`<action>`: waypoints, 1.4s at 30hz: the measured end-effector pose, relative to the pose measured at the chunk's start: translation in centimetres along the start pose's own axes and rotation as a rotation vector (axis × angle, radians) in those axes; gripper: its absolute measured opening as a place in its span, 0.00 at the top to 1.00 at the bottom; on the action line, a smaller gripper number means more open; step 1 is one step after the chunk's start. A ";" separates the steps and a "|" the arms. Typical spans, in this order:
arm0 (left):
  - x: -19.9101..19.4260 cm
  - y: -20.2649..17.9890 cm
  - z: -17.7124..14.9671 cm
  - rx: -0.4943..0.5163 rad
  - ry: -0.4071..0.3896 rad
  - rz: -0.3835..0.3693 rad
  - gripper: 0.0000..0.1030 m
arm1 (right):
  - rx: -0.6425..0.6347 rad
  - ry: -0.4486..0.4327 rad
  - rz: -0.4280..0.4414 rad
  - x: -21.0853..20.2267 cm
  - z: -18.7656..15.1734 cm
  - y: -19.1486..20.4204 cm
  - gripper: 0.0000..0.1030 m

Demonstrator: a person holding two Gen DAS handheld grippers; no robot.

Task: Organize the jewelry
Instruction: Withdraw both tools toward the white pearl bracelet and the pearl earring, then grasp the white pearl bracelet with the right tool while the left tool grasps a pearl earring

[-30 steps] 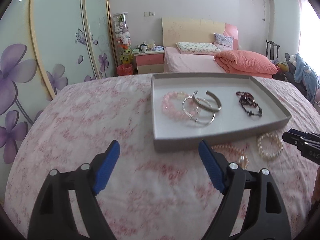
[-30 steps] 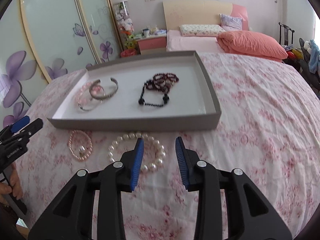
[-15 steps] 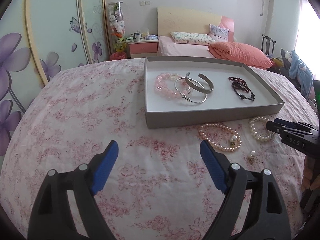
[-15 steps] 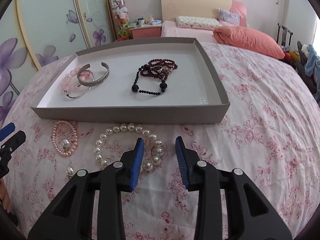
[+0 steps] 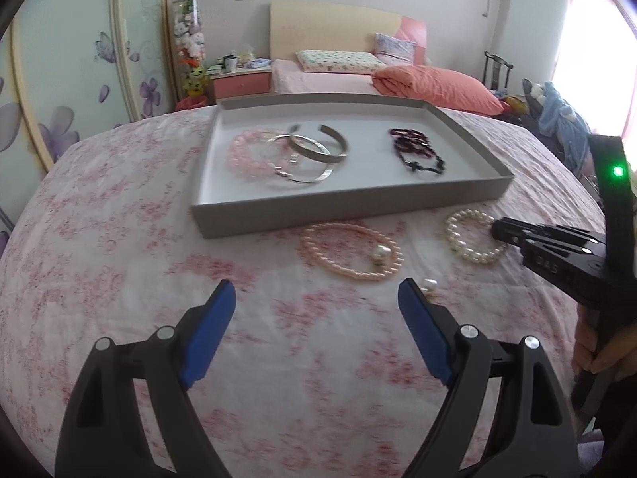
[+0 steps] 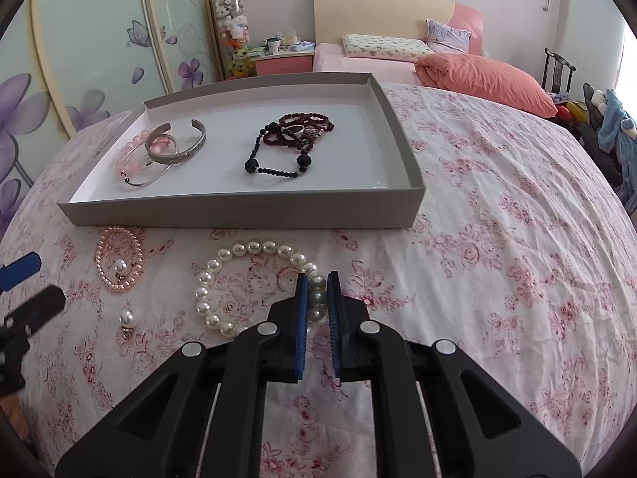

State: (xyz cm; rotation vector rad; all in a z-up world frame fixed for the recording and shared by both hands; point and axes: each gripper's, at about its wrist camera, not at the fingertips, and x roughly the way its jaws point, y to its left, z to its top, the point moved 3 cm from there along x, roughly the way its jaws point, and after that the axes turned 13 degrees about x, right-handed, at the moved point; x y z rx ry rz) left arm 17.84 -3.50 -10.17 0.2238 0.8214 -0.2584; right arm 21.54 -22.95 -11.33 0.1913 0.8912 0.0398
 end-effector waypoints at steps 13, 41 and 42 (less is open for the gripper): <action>2.8 -6.4 1.2 0.073 0.062 -0.028 0.39 | 0.060 0.000 0.005 -1.4 -1.0 -2.7 0.90; 1.7 -2.0 -0.8 0.035 0.062 0.074 0.87 | 0.059 0.011 0.060 -1.6 -1.3 -1.7 0.90; 1.5 -1.2 -0.8 0.021 0.059 0.083 0.87 | 0.062 0.009 0.066 -1.6 -1.3 -1.7 0.90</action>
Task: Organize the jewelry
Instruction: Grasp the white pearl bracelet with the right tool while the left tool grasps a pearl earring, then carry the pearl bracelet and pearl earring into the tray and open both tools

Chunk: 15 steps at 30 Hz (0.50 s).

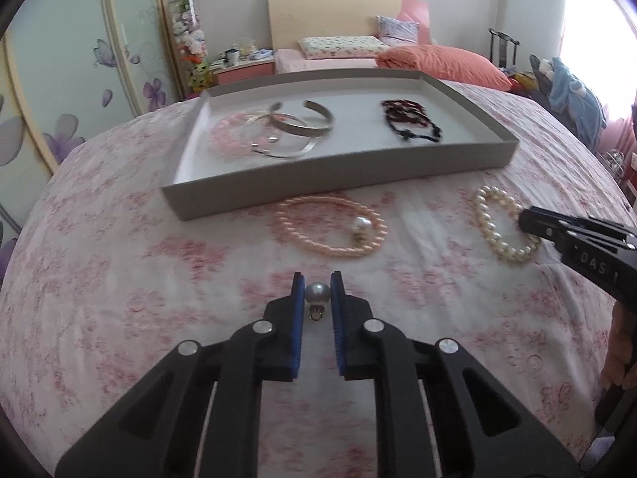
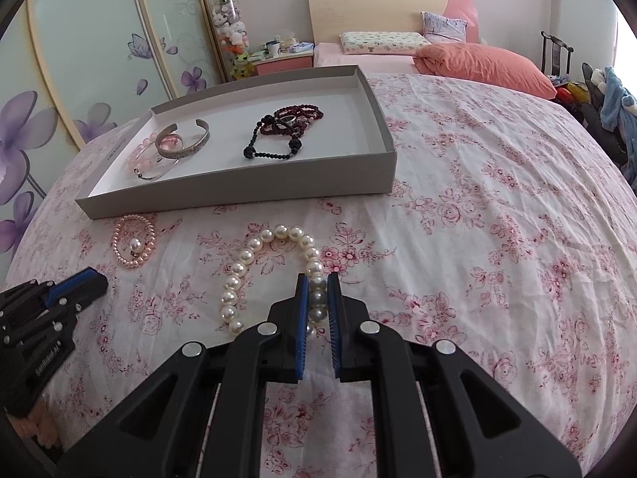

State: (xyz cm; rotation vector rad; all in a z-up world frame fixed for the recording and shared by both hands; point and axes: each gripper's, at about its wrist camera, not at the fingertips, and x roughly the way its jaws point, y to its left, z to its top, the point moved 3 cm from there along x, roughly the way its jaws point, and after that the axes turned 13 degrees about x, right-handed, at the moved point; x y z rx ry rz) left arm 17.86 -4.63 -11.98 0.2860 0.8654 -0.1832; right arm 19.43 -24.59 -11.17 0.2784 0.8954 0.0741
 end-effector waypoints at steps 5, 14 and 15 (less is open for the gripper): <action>-0.4 2.7 0.0 -0.058 -0.008 0.035 0.87 | -0.001 -0.016 0.016 -0.5 0.1 0.4 0.90; -0.7 4.9 -0.3 -0.112 -0.009 0.058 0.87 | -0.005 -0.065 0.082 -2.1 0.7 1.8 0.90; -0.9 5.1 -0.3 -0.116 -0.013 0.060 0.87 | -0.008 -0.077 0.096 -2.5 0.9 2.1 0.90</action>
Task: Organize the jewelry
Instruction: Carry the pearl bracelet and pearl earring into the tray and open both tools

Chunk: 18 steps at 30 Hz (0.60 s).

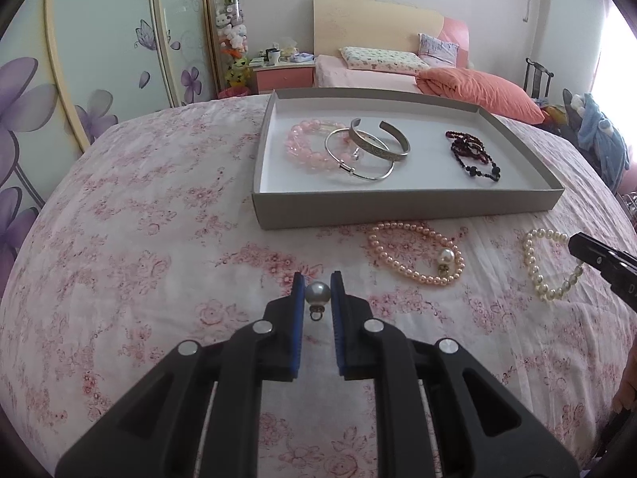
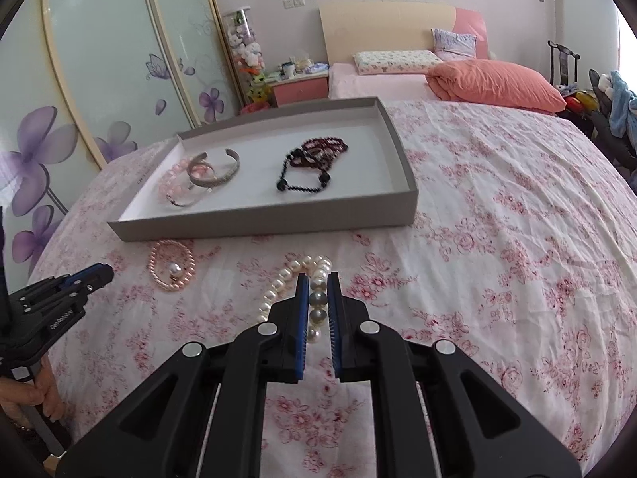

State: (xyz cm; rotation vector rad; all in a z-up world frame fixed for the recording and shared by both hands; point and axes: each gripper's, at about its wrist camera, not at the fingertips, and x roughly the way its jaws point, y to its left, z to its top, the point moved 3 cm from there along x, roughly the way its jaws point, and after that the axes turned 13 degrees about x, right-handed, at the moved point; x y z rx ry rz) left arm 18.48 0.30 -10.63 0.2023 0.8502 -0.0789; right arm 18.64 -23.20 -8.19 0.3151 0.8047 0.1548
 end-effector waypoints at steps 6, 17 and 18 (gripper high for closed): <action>-0.5 0.3 0.1 -0.013 -0.016 0.004 0.87 | -0.012 -0.049 0.064 -1.5 0.6 1.5 0.90; -1.7 0.6 0.4 -0.036 -0.051 0.007 0.87 | -0.030 -0.099 0.105 -3.1 1.1 2.4 0.90; -2.0 0.6 0.5 -0.036 -0.058 0.008 0.87 | -0.030 -0.103 0.105 -3.2 1.1 2.4 0.90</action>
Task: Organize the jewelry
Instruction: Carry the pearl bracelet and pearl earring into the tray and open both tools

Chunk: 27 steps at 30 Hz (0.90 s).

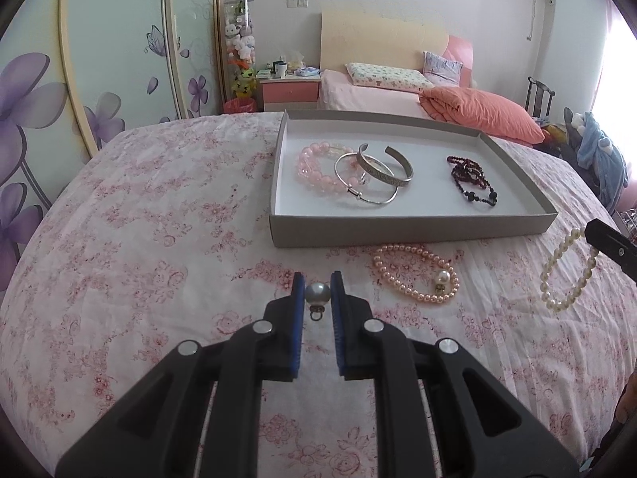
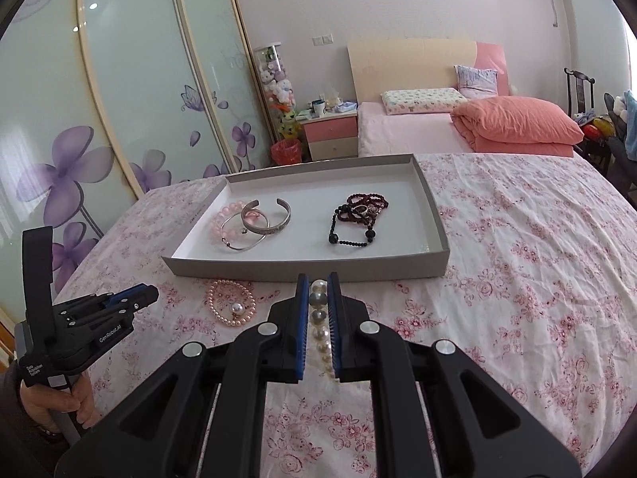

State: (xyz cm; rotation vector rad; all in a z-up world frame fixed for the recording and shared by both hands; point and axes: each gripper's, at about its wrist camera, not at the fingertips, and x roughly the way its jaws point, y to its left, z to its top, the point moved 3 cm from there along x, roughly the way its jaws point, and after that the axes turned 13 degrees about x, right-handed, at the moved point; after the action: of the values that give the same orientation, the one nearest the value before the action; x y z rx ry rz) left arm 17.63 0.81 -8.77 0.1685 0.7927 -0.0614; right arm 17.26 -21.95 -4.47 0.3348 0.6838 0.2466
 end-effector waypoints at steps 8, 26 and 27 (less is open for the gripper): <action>-1.5 -0.2 0.8 0.000 -0.051 0.010 0.87 | -0.010 -0.024 0.011 -0.6 0.1 0.6 0.90; -3.3 -1.2 4.6 0.043 -0.168 0.042 0.87 | -0.066 -0.133 0.044 -1.6 3.2 3.2 0.90; -3.3 -1.2 4.7 0.043 -0.172 0.042 0.87 | -0.067 -0.139 0.046 -1.5 3.5 3.3 0.90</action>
State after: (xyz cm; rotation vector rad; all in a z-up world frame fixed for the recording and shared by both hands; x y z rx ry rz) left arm 18.52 -1.20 -3.34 0.2178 0.6165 -0.0525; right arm 18.04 -20.22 0.21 0.3012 0.5299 0.2862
